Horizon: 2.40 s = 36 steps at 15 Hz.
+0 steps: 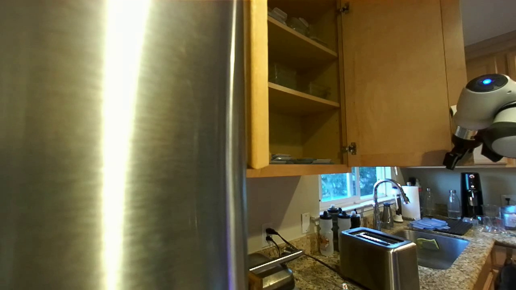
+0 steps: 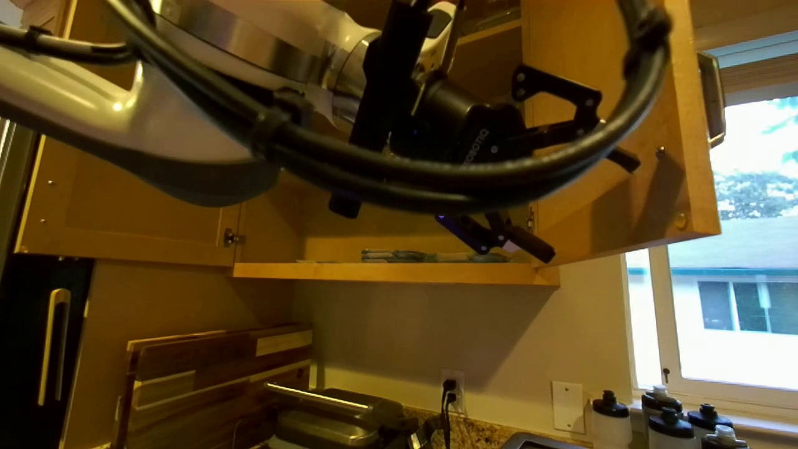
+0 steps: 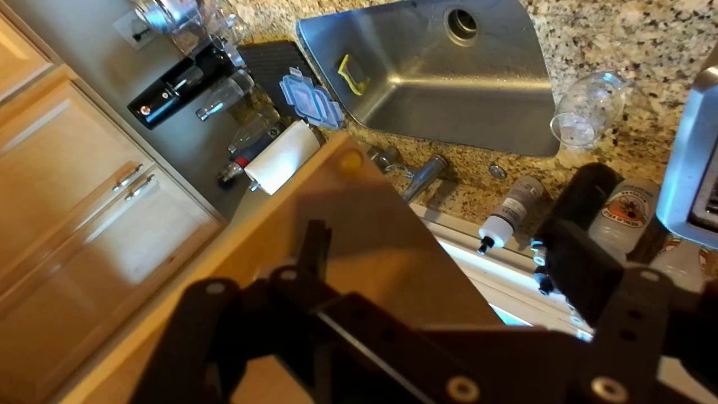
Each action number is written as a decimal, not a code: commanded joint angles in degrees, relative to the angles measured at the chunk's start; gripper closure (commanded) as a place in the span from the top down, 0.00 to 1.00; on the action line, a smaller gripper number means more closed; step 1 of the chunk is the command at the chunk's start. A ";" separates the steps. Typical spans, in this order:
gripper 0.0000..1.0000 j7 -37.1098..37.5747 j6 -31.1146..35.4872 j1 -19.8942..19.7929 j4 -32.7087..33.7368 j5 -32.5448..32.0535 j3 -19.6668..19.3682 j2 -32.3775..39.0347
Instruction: Close both doors to the cupboard
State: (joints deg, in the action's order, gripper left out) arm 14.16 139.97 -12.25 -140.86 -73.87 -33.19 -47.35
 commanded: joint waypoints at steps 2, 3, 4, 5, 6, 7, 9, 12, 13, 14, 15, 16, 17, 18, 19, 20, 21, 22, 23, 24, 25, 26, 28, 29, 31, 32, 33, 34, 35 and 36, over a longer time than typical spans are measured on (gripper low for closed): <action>1.00 -0.85 2.73 -2.84 -1.70 0.08 3.70 0.93; 1.00 -1.15 1.71 -2.97 -1.62 1.30 4.30 1.10; 1.00 -1.47 1.26 -3.16 -1.73 2.23 4.70 1.21; 1.00 -1.61 -0.63 -3.66 -1.43 4.00 5.29 1.49; 1.00 -1.37 -2.41 -4.49 -1.25 5.45 6.04 1.90; 1.00 -0.50 -5.08 -5.93 -0.98 7.45 6.61 2.27; 1.00 -1.21 -10.22 -7.68 -0.50 12.14 6.91 2.23; 1.00 -0.16 -16.72 -10.41 0.91 17.88 7.33 2.82; 1.00 -0.34 -17.62 -11.03 1.35 19.23 6.95 2.73; 1.00 -0.29 -18.09 -11.58 1.78 20.19 6.72 2.76; 1.00 -0.16 -16.03 -11.94 1.94 20.22 5.79 2.65; 1.00 -0.14 -14.37 -12.25 2.28 20.16 5.21 2.80; 1.00 0.25 -12.21 -12.50 2.75 19.61 4.51 3.36; 1.00 -0.21 -10.59 -12.32 3.37 19.61 3.75 3.83; 1.00 -0.45 -8.43 -12.16 4.07 19.55 2.84 4.64; 1.00 -0.80 -6.04 -12.08 4.62 19.46 2.03 5.36; 1.00 -1.79 -3.18 -11.76 5.18 19.66 0.89 6.13; 1.00 -2.03 -0.72 -11.84 5.66 19.97 0.23 7.13; 1.00 -2.54 1.59 -11.71 6.28 20.50 -0.61 8.30; 1.00 -3.07 3.71 -11.68 6.81 21.00 -1.25 9.44; 1.00 -3.62 5.35 -11.63 7.43 21.95 -1.79 10.78; 1.00 -4.38 6.66 -11.56 7.99 23.24 -2.21 11.92; 1.00 -6.73 8.55 -11.49 8.99 26.87 -2.74 13.99; 1.00 -8.35 9.51 -11.35 9.30 28.91 -2.96 14.79; 1.00 -13.25 11.83 -10.72 9.76 33.24 -3.70 16.13; 1.00 -15.89 12.53 -10.38 9.97 35.78 -3.94 16.71; 1.00 -18.73 12.94 -10.01 10.13 38.58 -4.09 17.17; 1.00 -21.11 13.27 -10.03 10.14 40.90 -3.93 17.52; 1.00 -23.28 13.77 -10.42 10.05 42.72 -3.47 17.81; 1.00 -25.40 14.42 -10.78 9.94 44.30 -3.13 18.05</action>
State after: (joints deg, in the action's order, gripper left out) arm -5.01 151.95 -23.22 -131.82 -34.22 -36.12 -30.61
